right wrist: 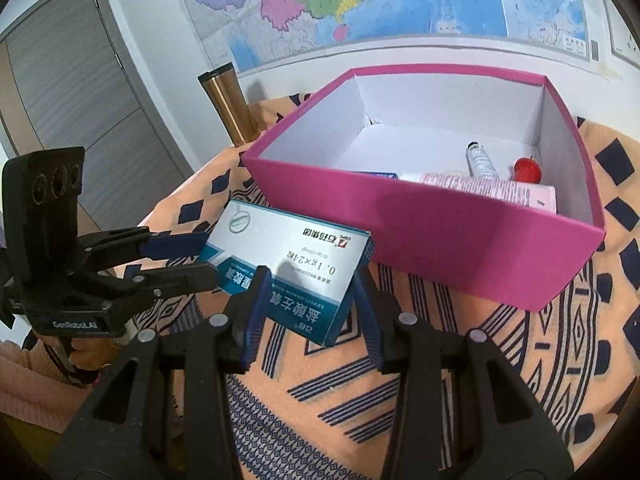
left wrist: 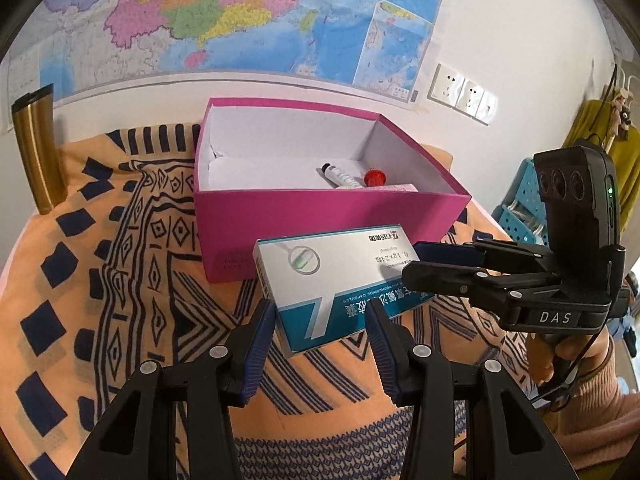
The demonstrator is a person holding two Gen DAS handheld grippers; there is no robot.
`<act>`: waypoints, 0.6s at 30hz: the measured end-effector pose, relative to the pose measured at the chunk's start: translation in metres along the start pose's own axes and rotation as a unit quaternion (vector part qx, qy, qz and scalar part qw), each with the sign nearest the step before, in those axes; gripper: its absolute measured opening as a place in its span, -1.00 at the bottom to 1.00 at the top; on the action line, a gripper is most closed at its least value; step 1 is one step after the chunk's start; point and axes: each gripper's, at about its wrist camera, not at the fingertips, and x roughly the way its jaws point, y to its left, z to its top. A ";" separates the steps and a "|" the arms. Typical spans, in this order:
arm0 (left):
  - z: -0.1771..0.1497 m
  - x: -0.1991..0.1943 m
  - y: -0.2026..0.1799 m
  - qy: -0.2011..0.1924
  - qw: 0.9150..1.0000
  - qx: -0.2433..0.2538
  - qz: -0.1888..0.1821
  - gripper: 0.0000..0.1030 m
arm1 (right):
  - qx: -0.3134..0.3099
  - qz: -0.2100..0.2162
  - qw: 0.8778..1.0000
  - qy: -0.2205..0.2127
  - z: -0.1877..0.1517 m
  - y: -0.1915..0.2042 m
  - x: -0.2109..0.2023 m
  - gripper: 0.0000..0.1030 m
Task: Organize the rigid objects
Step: 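Lift the medicine box with the right gripper and carry it over the pink box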
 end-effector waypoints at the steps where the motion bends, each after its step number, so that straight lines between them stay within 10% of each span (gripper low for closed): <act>1: 0.001 -0.001 0.000 -0.002 1.000 0.001 0.000 -0.10 | 0.000 0.000 1.000 -0.001 0.001 0.000 0.000 -0.12; 18: 0.016 -0.006 -0.006 -0.027 1.000 0.014 0.006 -0.10 | -0.010 -0.007 1.000 -0.026 0.015 -0.001 -0.012 -0.12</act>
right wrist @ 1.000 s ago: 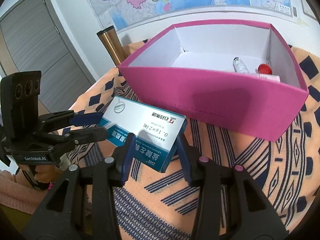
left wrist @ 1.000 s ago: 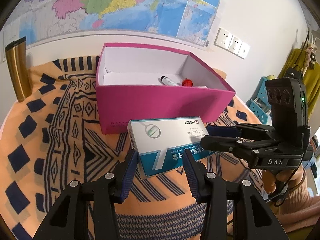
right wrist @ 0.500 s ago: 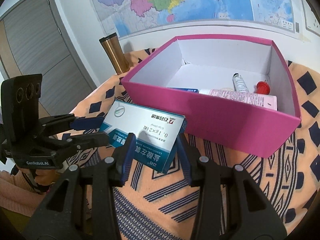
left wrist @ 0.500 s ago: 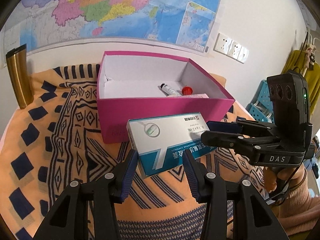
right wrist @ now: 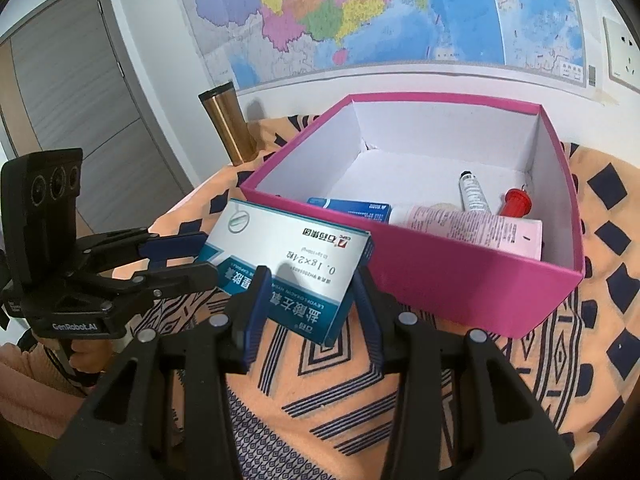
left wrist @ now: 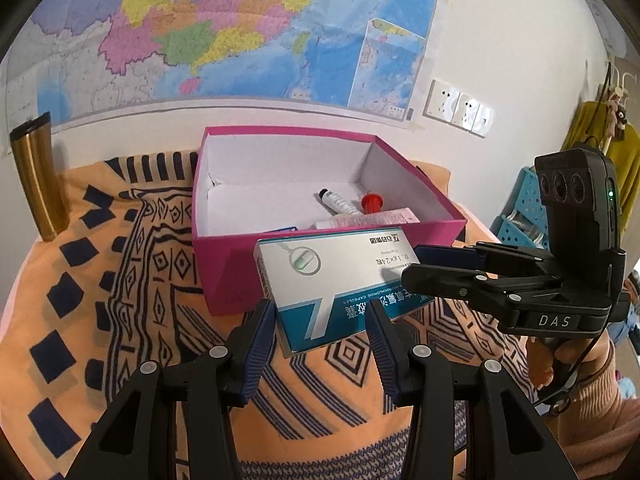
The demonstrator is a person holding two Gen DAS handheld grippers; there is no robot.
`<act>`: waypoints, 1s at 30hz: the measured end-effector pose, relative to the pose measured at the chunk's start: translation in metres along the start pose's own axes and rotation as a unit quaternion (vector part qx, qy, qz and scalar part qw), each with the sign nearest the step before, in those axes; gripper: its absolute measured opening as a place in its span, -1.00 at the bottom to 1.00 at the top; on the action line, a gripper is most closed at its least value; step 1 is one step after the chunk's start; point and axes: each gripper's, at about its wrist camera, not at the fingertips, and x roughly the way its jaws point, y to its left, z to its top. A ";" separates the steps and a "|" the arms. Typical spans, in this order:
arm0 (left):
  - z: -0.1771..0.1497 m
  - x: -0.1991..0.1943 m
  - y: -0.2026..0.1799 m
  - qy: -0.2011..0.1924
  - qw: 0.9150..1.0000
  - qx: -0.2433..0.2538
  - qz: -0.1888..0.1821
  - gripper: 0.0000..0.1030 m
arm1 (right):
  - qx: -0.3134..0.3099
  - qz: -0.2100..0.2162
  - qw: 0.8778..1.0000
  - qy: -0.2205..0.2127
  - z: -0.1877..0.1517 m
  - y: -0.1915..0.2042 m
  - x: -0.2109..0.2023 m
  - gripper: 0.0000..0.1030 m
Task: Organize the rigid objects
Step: 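Lift the medicine box with the right gripper and carry it over the pink box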
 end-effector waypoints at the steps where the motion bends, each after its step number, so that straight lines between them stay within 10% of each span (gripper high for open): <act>1: 0.001 0.000 0.000 -0.002 1.000 0.001 0.000 -0.10 | 0.000 0.000 1.000 -0.001 0.001 0.000 0.000 -0.12; 30: 0.027 -0.002 0.004 -0.030 0.999 0.012 0.015 -0.10 | -0.012 -0.001 1.000 -0.021 0.021 -0.002 -0.004 -0.12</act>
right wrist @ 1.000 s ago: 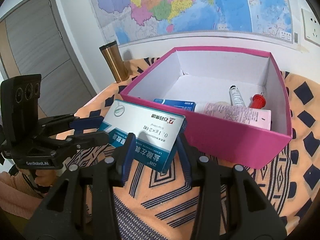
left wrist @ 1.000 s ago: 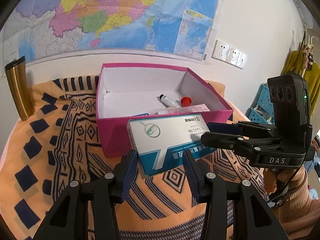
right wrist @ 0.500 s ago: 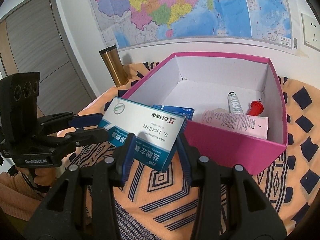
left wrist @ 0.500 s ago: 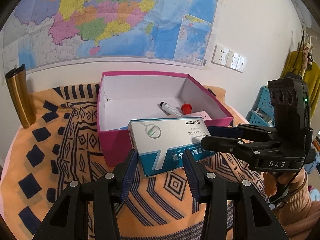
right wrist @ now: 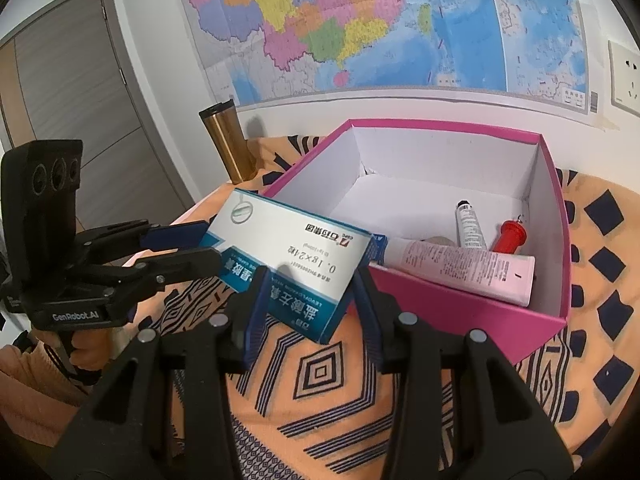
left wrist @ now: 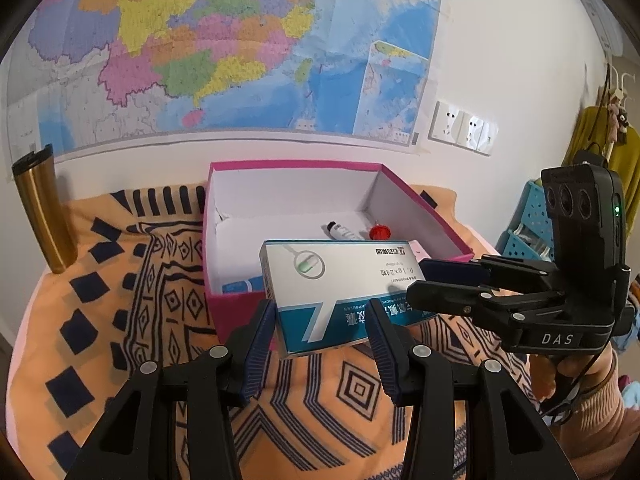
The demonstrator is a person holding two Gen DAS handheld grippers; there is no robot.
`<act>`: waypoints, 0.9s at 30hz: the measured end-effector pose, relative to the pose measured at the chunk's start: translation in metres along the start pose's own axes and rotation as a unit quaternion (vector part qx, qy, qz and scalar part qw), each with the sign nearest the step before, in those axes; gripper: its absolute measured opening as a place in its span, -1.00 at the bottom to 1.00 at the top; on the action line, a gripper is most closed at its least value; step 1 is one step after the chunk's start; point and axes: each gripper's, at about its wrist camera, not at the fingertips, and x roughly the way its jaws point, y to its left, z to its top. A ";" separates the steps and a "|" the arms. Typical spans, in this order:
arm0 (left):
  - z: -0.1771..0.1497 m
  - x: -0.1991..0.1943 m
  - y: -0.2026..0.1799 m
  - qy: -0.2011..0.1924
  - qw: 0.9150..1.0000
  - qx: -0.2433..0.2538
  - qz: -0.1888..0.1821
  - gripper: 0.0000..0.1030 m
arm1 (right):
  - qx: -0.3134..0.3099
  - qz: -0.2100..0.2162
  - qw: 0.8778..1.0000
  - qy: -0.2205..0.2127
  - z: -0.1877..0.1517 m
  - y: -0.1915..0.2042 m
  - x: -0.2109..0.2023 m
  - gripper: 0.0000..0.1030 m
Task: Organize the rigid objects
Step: 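Lift the medicine box with the right gripper and carry it over the pink box, then lower the medicine box into the pink box beside the tube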
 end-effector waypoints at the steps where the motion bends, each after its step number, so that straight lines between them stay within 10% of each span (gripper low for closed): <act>1: 0.001 0.001 0.001 -0.001 1.000 0.000 0.001 -0.10 | -0.001 -0.001 1.000 -0.001 0.001 0.000 0.000 -0.12; 27: 0.023 0.016 0.010 -0.009 1.000 0.003 0.013 -0.10 | 0.004 -0.001 1.000 -0.014 0.026 -0.012 0.011 -0.12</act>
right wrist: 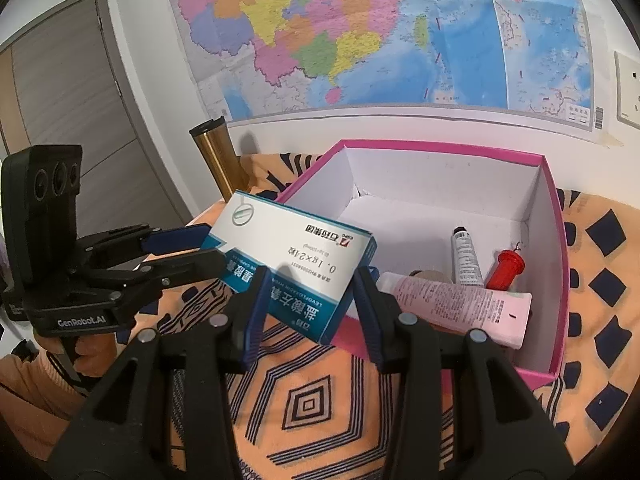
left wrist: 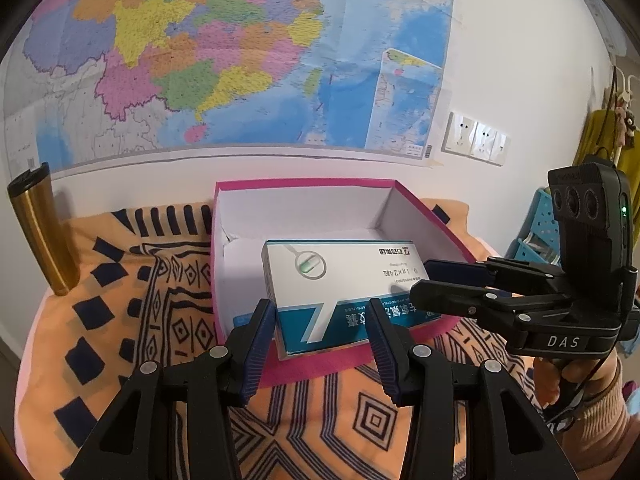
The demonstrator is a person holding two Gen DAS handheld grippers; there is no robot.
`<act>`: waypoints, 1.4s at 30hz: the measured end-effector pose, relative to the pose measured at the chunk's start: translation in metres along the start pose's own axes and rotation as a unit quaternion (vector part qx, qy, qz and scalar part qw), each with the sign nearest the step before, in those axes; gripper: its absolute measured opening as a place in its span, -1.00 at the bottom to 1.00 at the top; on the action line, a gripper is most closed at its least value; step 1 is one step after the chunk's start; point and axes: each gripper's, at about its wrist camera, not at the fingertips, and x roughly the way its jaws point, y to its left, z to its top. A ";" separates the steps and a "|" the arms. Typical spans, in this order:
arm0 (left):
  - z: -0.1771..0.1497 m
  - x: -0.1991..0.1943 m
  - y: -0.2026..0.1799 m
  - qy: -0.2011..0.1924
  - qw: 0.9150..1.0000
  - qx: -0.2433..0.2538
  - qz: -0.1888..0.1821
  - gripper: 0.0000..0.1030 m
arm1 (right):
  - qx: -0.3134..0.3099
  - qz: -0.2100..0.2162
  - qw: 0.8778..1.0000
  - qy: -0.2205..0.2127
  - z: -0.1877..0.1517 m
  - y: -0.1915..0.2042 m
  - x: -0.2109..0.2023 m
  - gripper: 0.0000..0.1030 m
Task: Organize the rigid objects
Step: 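Lower the medicine box into the pink box beside the tube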
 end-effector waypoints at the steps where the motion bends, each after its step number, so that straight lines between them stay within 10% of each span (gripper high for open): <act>1: 0.001 0.001 0.001 0.000 1.000 0.000 0.001 -0.10 | 0.001 0.000 1.000 0.000 0.001 -0.001 0.001 -0.12; 42: 0.013 0.038 0.021 0.025 0.999 -0.011 0.023 -0.10 | 0.033 0.000 0.999 0.025 0.012 -0.023 0.045 -0.12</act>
